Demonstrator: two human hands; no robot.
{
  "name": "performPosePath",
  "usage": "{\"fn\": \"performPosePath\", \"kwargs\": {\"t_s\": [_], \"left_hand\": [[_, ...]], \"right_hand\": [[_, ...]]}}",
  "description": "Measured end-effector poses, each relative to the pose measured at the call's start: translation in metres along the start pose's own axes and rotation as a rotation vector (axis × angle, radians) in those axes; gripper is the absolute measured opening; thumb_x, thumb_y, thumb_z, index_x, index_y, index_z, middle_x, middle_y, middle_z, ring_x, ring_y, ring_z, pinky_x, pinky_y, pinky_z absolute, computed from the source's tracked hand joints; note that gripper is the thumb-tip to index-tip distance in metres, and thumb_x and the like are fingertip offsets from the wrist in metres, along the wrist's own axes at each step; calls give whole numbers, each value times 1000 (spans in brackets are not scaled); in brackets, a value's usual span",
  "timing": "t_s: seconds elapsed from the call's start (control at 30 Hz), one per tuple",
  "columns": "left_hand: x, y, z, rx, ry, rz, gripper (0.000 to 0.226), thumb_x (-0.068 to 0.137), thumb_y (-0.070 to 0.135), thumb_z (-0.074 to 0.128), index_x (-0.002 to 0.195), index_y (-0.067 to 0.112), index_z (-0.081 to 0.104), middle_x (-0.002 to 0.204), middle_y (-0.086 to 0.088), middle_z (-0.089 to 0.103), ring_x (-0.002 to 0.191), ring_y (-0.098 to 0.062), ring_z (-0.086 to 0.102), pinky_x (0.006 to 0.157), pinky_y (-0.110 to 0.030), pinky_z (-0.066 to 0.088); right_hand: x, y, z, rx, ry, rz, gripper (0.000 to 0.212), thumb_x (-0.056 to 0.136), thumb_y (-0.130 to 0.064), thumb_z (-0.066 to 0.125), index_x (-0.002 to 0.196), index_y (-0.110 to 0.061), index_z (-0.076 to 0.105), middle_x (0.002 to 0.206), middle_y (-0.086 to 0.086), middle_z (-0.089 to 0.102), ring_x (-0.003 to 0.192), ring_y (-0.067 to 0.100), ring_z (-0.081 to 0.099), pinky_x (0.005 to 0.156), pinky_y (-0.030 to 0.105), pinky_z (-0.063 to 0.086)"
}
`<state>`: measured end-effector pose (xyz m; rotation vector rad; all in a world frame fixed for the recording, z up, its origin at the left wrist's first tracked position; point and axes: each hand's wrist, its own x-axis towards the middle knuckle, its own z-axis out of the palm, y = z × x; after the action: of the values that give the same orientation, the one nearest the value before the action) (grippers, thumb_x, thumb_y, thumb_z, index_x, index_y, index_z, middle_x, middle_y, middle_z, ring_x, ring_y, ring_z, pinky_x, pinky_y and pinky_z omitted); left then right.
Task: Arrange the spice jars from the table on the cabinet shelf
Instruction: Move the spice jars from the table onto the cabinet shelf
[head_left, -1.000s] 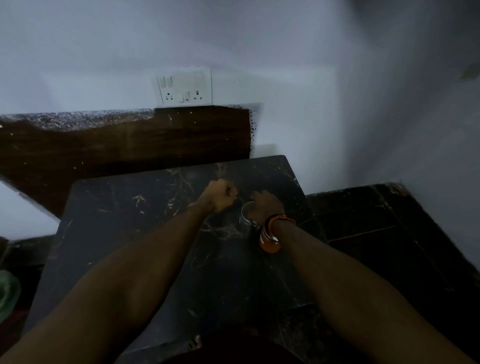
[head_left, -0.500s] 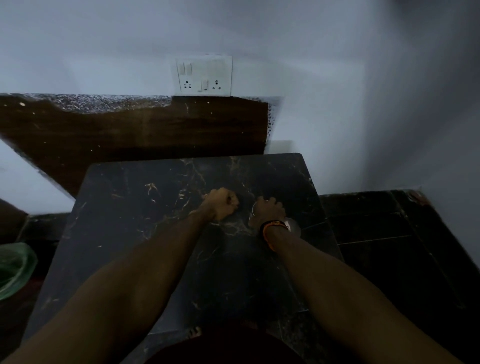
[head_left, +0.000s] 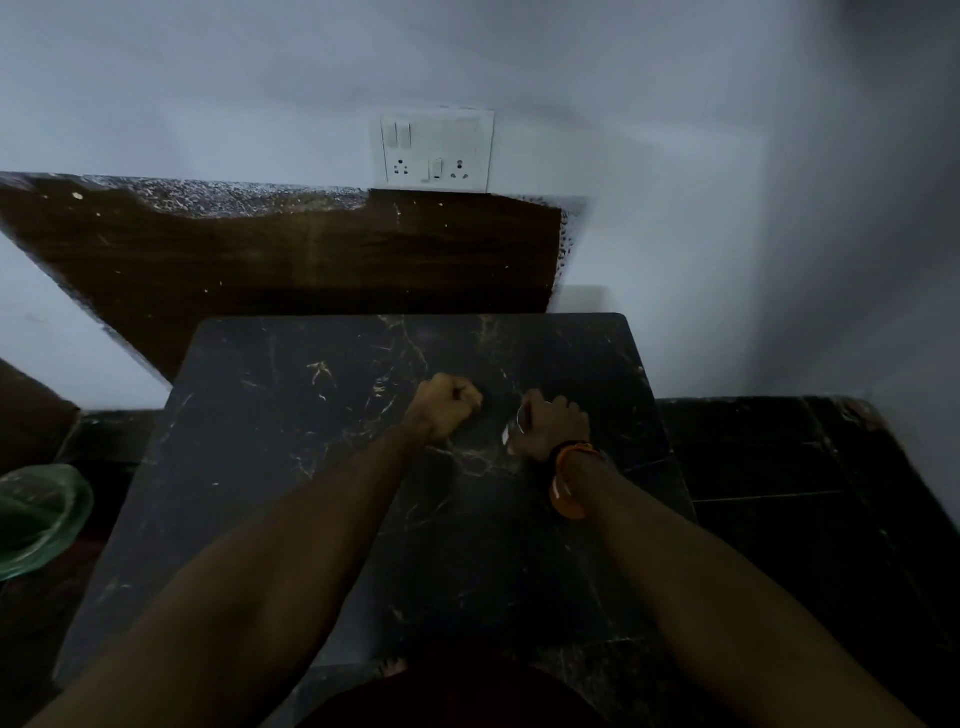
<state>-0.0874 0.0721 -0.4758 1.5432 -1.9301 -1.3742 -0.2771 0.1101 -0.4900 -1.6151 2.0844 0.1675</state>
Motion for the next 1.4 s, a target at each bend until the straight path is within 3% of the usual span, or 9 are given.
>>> {"fn": "performPosePath", "kwargs": {"t_s": [0.1,0.23,0.43,0.63,0.73,0.9,1.17,1.3,1.4], "left_hand": [[-2,-5,-3,-121,44,-52,13,100,14,53,96,21,64,105,-3,66,96,-13,63,84,-31,51],[-8,-9,-3,-379,69,-196,23,103,26,49,110,11,64,107,-12,68,97,-26,66,92,-50,55],[-19,-5,-5,-1026,-229,-424,51,96,57,45,127,19,57,129,-24,59,116,-42,61,92,-55,56],[-19,11,-13,-1409,-232,-301,58,91,43,62,137,9,52,136,-33,55,118,-50,60,102,-58,49],[-19,18,-20,-1515,-196,-177,57,92,32,66,142,10,48,141,-33,49,123,-51,56,103,-62,47],[-22,37,-32,-1551,-181,-55,70,80,18,77,143,8,47,144,-31,44,128,-52,50,105,-66,42],[-32,53,-36,-1466,-249,57,69,76,7,78,139,2,51,144,-30,48,126,-50,54,104,-63,44],[-29,68,-44,-1185,-183,109,57,89,25,68,140,7,51,142,-24,53,126,-43,57,105,-59,47],[-30,92,-56,-863,-103,158,55,91,51,64,133,16,60,129,-12,66,114,-31,67,93,-48,56]], "right_hand": [[3,1,-20,226,-102,-161,76,68,-35,85,133,-29,45,130,5,54,121,29,52,100,41,45],[-1,1,-55,424,-171,-352,77,61,-19,88,126,-39,52,119,-12,55,109,12,56,76,21,44],[-9,-5,-105,472,-130,-570,74,61,-22,89,118,-51,52,126,-6,54,109,17,58,88,36,55],[-12,-11,-133,636,-143,-655,88,64,-5,87,136,-41,51,135,-5,54,121,17,56,88,32,59],[-13,-12,-139,816,-113,-667,96,66,-11,88,147,-32,42,143,-4,52,129,16,52,97,35,55],[-16,-26,-142,1077,-57,-626,81,82,-25,78,151,-21,38,148,-3,48,131,12,50,104,33,48],[-30,-40,-147,1401,33,-553,78,75,-41,80,143,-21,47,130,10,63,115,22,65,86,29,55],[-35,-43,-151,1438,35,-562,76,73,-43,80,139,-21,50,134,7,60,118,22,63,87,29,55],[-40,-45,-155,1434,33,-576,80,71,-47,79,141,-20,49,136,3,58,117,17,64,88,27,55]]}}
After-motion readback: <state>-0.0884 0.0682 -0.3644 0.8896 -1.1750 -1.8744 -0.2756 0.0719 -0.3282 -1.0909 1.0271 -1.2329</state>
